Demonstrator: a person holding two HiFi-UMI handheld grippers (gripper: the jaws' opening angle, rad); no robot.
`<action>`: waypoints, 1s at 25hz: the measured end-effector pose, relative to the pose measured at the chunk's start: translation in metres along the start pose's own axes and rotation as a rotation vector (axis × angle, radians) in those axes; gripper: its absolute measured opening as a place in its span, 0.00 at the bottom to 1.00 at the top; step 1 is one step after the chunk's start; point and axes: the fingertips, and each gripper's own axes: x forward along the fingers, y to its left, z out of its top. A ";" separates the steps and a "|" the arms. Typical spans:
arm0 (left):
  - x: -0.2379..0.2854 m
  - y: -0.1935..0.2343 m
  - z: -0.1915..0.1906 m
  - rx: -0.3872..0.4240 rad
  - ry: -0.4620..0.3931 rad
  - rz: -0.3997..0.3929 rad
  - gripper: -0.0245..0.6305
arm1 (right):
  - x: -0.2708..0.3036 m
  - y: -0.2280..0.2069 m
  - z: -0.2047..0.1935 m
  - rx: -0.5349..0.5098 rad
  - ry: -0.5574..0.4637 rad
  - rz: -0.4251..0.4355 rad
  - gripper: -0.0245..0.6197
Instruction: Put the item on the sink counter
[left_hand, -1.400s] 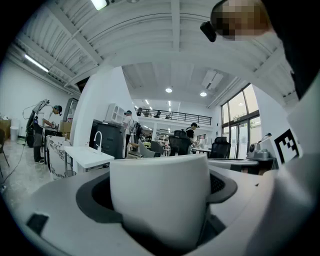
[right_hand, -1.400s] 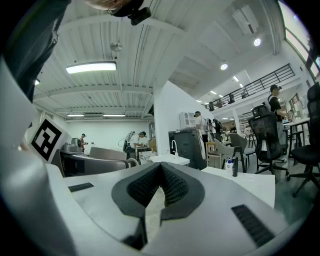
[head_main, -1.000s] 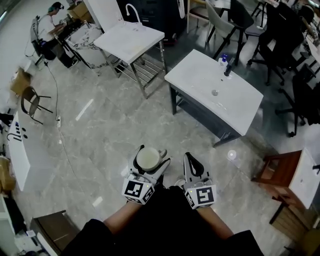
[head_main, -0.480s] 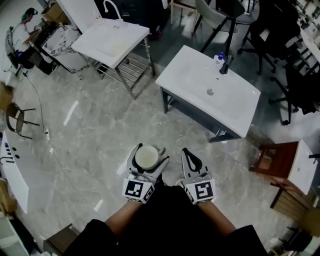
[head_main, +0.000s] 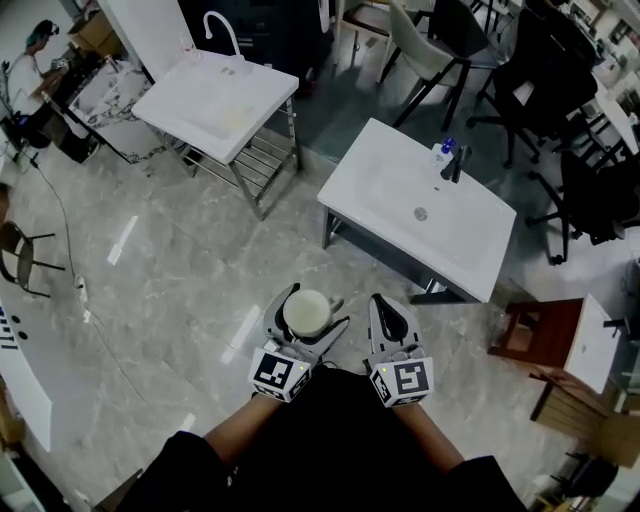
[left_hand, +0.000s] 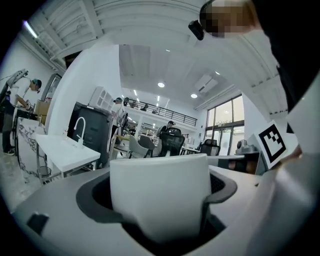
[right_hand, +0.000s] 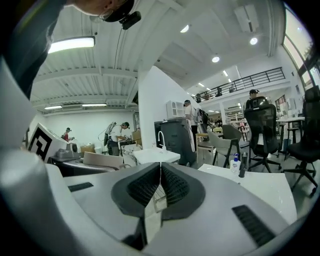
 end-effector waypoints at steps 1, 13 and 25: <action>0.000 0.008 0.004 0.004 0.000 -0.003 0.76 | 0.007 0.004 0.000 0.007 -0.003 0.004 0.09; 0.001 0.107 0.030 0.046 0.009 -0.074 0.76 | 0.088 0.019 0.015 -0.053 0.006 -0.108 0.09; 0.046 0.138 0.024 0.007 0.035 -0.092 0.76 | 0.124 -0.027 0.001 -0.025 0.047 -0.156 0.09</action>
